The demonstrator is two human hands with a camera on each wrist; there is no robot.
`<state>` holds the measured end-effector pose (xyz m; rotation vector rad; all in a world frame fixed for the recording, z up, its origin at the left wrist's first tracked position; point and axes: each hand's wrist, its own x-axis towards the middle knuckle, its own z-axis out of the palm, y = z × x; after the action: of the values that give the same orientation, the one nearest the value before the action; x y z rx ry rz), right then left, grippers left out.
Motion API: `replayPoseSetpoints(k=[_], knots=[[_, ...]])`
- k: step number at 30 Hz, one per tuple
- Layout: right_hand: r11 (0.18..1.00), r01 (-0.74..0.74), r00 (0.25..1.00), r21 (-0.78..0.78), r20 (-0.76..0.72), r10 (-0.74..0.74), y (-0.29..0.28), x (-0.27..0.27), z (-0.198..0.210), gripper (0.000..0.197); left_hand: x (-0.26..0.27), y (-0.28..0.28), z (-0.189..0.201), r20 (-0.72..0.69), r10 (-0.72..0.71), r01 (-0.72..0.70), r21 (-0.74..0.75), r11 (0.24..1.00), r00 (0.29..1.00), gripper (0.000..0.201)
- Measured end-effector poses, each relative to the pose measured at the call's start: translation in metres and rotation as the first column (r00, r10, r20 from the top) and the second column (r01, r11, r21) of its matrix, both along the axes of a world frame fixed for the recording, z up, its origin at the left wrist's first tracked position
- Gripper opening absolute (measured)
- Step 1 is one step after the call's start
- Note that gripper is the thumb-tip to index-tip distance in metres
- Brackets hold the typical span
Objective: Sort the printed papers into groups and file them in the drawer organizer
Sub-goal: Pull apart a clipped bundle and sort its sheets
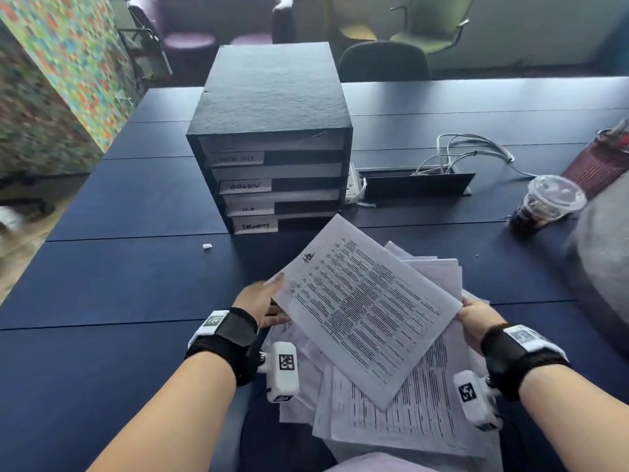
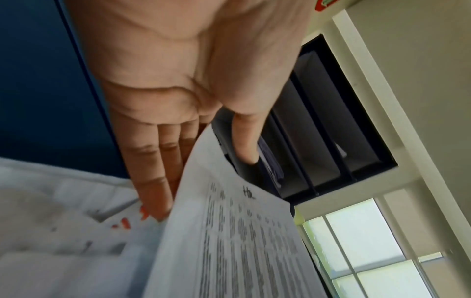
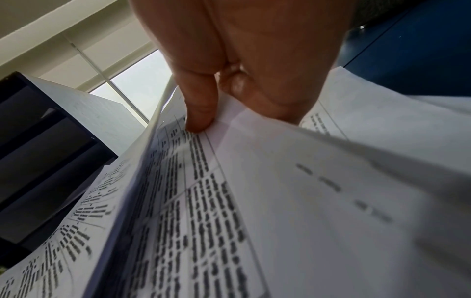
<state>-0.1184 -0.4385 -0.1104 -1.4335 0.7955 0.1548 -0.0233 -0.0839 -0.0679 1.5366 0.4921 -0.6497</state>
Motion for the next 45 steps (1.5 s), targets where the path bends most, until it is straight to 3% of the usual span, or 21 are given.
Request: replayPoseSetpoints(k=[3, 5, 10, 16, 22, 24, 26, 28, 29, 32, 33, 35, 38, 41, 45], knots=[[1.000, -0.008, 1.000, 0.015, 0.013, 0.008, 0.003, -0.001, 0.004, 0.031, -0.004, -0.004, -0.004, 0.095, -0.086, 0.078, 0.081, 0.994, 0.992, 0.012], [0.999, -0.027, 0.999, 0.022, 0.024, 0.026, 0.003, -0.002, 0.009, 0.032, 0.003, 0.000, -0.009, 0.160, -0.102, 0.069, 0.202, 0.977, 0.982, 0.016], [0.997, -0.009, 0.998, 0.075, 0.065, 0.004, 0.000, 0.000, 0.014, 0.035, 0.019, 0.015, -0.008, 0.252, -0.322, 0.184, 0.452, 0.873, 0.913, 0.019], [0.990, -0.105, 0.991, 0.091, 0.096, 0.096, 0.023, 0.002, 0.033, 0.030, 0.004, -0.017, 0.005, 0.251, -0.356, 0.239, 0.399, 0.885, 0.900, 0.025], [0.985, -0.054, 0.995, 0.161, 0.097, 0.039, 0.038, 0.006, 0.041, 0.031, 0.002, -0.046, 0.000, 0.251, -0.247, 0.136, 0.389, 0.911, 0.936, 0.018], [0.973, -0.037, 0.991, 0.228, 0.131, 0.007, 0.040, 0.005, 0.045, 0.041, -0.001, -0.053, -0.002, 0.215, -0.145, 0.079, 0.289, 0.954, 0.966, 0.024], [0.967, -0.102, 0.985, 0.234, 0.162, 0.064, 0.044, 0.001, 0.048, 0.060, -0.005, -0.056, -0.007, 0.177, -0.133, 0.088, 0.238, 0.967, 0.975, 0.028], [0.985, -0.156, 0.978, 0.069, 0.148, 0.145, 0.045, -0.001, 0.043, 0.088, -0.006, -0.058, -0.014, 0.163, -0.224, 0.179, 0.253, 0.951, 0.961, 0.024], [0.989, -0.147, 0.980, -0.023, 0.135, 0.149, 0.041, -0.001, 0.036, 0.084, -0.006, -0.057, -0.016, 0.168, -0.252, 0.200, 0.274, 0.941, 0.953, 0.021], [0.971, -0.108, 0.992, -0.215, 0.036, 0.119, 0.022, 0.001, 0.012, 0.021, 0.001, -0.045, -0.023, 0.214, -0.200, 0.090, 0.438, 0.895, 0.956, 0.032], [0.962, -0.106, 0.994, -0.251, 0.010, 0.112, 0.014, 0.001, 0.005, 0.016, 0.003, -0.039, -0.022, 0.229, -0.155, 0.023, 0.492, 0.870, 0.961, 0.035], [0.963, -0.101, 0.995, -0.248, -0.020, 0.099, 0.004, 0.000, -0.004, 0.016, 0.008, -0.027, -0.025, 0.225, -0.070, -0.050, 0.489, 0.871, 0.972, 0.039], [0.968, -0.103, 0.995, -0.228, -0.034, 0.098, 0.007, -0.002, 0.003, 0.016, 0.017, -0.022, -0.029, 0.176, -0.013, -0.048, 0.336, 0.941, 0.984, 0.040], [0.979, -0.097, 0.995, -0.177, -0.033, 0.093, 0.013, -0.004, 0.007, 0.018, 0.021, -0.027, -0.024, 0.171, -0.079, 0.021, 0.314, 0.949, 0.982, 0.042], [0.983, -0.096, 0.995, -0.159, -0.035, 0.092, 0.013, -0.005, 0.003, 0.019, 0.023, -0.037, -0.022, 0.253, -0.173, 0.070, 0.370, 0.926, 0.952, 0.026]])
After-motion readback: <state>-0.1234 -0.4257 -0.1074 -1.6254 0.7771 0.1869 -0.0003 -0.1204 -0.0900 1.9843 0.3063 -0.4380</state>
